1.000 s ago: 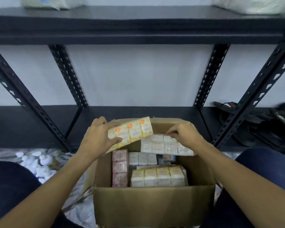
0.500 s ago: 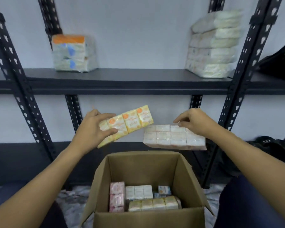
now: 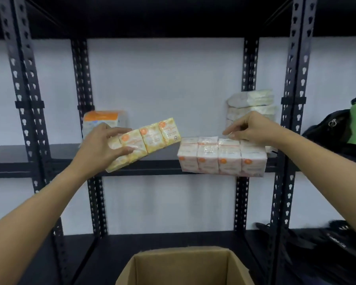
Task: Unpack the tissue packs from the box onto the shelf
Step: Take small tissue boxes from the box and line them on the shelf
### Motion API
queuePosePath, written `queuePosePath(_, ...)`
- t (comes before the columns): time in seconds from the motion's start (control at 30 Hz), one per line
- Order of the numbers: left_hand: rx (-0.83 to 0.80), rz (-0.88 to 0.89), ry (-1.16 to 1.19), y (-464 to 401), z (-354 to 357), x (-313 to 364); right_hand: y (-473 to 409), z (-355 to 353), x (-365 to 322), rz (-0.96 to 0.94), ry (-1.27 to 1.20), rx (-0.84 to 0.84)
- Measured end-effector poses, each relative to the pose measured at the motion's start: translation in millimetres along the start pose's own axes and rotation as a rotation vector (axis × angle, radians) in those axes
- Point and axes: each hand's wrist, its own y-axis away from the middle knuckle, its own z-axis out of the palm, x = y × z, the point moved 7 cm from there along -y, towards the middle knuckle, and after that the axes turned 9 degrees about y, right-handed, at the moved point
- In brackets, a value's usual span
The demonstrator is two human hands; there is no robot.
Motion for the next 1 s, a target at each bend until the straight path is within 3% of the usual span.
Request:
queuePosePath(0.33, 0.026, 0.066, -0.125, -64, 23, -25, -60, 3, 26, 0.063, -0.065, 0.040)
queuePosePath(0.8, -0.021, 0.000, -0.325, -117, 95, -83, -131, 71, 89, 0.155, -0.124, -0.088)
queuePosePath(1.0, -0.051, 0.009, -0.400, -120, 113, -99, -145, 88, 105, 0.107, -0.034, -0.125)
